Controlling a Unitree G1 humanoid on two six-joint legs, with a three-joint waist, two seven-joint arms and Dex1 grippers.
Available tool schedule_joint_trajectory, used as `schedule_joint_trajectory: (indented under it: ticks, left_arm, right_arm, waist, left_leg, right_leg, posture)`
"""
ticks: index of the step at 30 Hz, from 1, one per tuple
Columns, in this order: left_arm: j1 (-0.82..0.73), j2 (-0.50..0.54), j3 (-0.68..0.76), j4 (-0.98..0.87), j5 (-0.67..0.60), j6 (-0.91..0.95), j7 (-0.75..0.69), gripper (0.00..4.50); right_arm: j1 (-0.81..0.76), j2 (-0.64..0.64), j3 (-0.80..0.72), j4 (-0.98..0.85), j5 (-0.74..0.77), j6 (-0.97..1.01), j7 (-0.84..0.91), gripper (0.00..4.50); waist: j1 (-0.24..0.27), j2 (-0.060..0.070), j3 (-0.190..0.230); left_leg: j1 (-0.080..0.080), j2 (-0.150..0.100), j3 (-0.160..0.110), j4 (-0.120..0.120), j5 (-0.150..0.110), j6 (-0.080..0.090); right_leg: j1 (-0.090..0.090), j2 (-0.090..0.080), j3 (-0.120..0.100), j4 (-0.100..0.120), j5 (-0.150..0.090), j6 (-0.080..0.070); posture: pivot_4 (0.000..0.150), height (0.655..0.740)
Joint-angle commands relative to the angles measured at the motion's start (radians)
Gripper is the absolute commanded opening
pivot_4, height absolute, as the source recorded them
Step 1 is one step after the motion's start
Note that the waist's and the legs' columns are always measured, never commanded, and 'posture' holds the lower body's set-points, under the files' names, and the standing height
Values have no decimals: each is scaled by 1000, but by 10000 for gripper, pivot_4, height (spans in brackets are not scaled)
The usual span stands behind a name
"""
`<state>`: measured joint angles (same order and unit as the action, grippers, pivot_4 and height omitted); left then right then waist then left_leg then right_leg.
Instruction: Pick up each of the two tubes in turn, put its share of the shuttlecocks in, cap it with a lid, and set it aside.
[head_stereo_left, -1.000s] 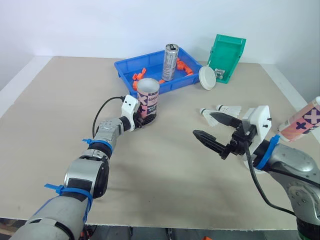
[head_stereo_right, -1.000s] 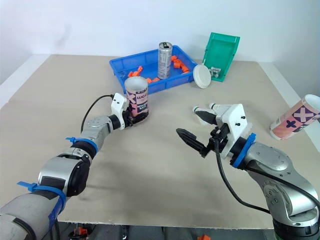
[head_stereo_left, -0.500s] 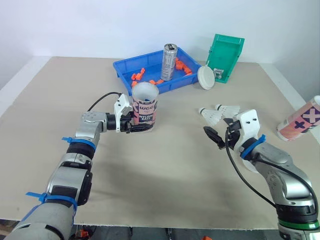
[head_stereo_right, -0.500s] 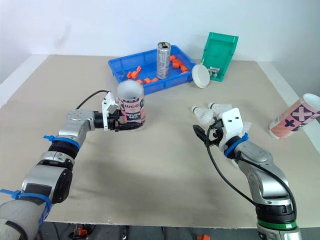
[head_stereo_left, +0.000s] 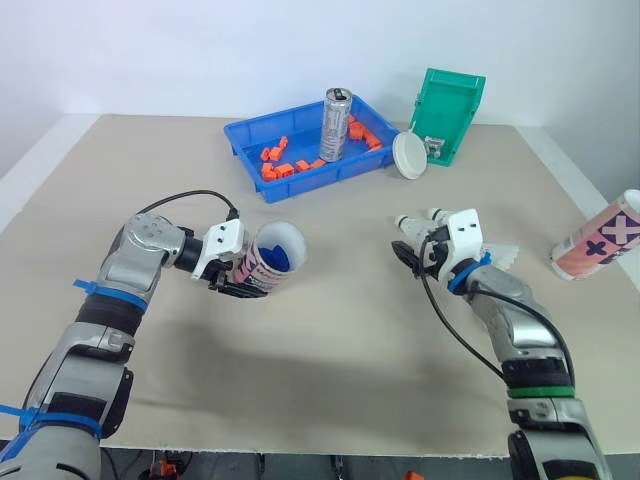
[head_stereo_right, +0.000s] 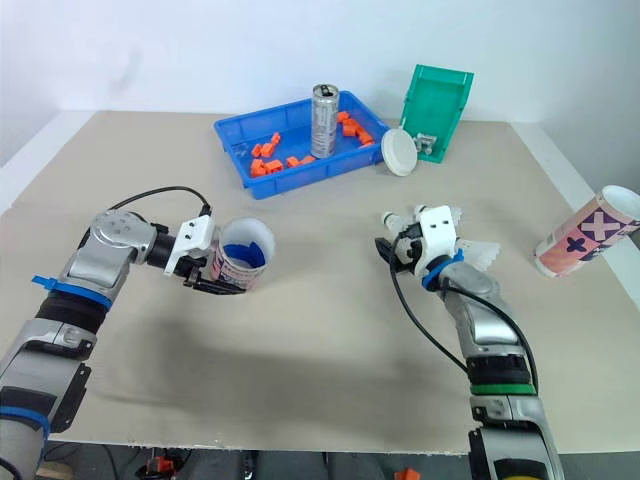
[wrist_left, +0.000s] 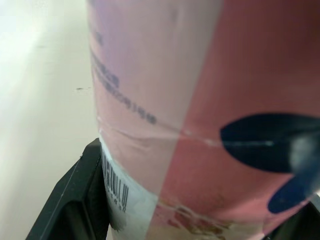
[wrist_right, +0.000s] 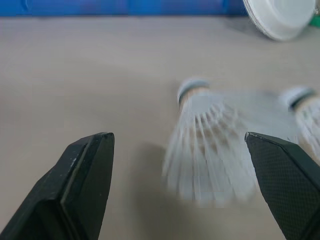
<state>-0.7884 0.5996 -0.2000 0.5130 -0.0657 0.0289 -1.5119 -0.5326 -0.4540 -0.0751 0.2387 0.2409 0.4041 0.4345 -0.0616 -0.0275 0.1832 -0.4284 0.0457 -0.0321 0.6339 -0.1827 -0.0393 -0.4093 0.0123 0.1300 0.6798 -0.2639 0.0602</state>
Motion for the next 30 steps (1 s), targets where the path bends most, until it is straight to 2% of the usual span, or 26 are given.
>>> schedule_joint_trajectory:
  ticks: [1,3,5,6,7,9,12,16,20,22,25,30]
  left_arm:
    - [14,25,5,-65,-21,30,-7,28960]
    - [27,38,-7,-67,1,7,0,28960]
    - [39,41,-13,-79,3,4,1,28960]
    - [45,40,-11,-89,-5,16,0,28960]
    - [49,39,-10,-98,-11,25,-1,28960]
    - [56,40,-12,-105,-14,35,-2,28960]
    - [63,50,-22,-98,-7,43,-8,28960]
    - [59,45,-21,-79,-21,84,-15,28960]
    - [46,39,-27,-57,-29,116,-26,28960]
    - [39,40,-38,-43,-26,122,-38,28960]
    - [23,35,-48,-17,-24,133,-49,28960]
    - [-4,27,-71,29,-2,118,-60,28960]
  right_arm:
    - [-62,7,-2,84,-32,-80,10,39556]
    - [-78,8,-5,110,-36,-98,20,32859]
    - [-77,6,-6,101,-35,-105,36,21475]
    - [-73,4,-6,91,-34,-105,42,18605]
    - [-68,2,-6,79,-34,-105,47,10894]
    - [-61,-1,-8,53,-35,-105,53,1486]
    - [-48,-8,-12,-37,-22,-100,71,660]
    - [-1,-68,25,-317,32,-70,208,660]
    - [41,-206,55,-584,144,-34,428,660]
    - [11,-264,54,-673,212,-18,514,660]
    - [-88,-289,98,-699,229,-19,577,660]
    - [-245,-244,231,-604,121,-87,629,660]
  waist:
    - [-2,0,0]
    - [-4,0,0]
    - [-5,0,0]
    - [-7,0,0]
    - [-8,0,0]
    - [-11,0,0]
    - [-12,0,0]
    - [-13,1,0]
    - [-13,1,0]
    - [-13,1,0]
    - [-15,1,0]
    - [-15,1,0]
  left_leg:
    - [0,0,-1,0,0,0]
    - [0,0,-1,0,0,0]
    - [0,0,0,0,0,0]
    - [0,0,-1,0,0,0]
    - [0,0,-1,0,0,0]
    - [0,0,-1,0,0,0]
    - [0,0,-1,0,0,0]
    - [0,0,-1,0,0,0]
    - [0,0,-1,0,0,0]
    - [0,0,-1,0,0,0]
    - [2,0,-1,0,0,0]
    - [4,1,0,0,0,0]
  right_leg:
    - [0,0,0,0,0,0]
    - [0,0,0,0,0,0]
    - [0,0,0,0,0,-1]
    - [0,0,0,0,0,-1]
    - [0,0,0,0,0,-1]
    - [0,0,0,0,0,-1]
    - [0,0,0,1,0,-1]
    - [0,0,0,1,-1,0]
    - [0,0,0,1,-2,1]
    - [1,0,-1,1,-2,2]
    - [1,0,-1,1,-1,1]
    - [2,0,-1,1,-1,-1]
  posture:
    - [1500,7400]
    - [1500,7400]
    - [1500,7400]
    - [1500,7400]
    - [1500,7400]
    - [1500,7400]
    - [1500,7400]
    - [1500,7400]
    - [1500,7400]
    - [1500,7400]
    - [1500,7400]
    - [1500,7400]
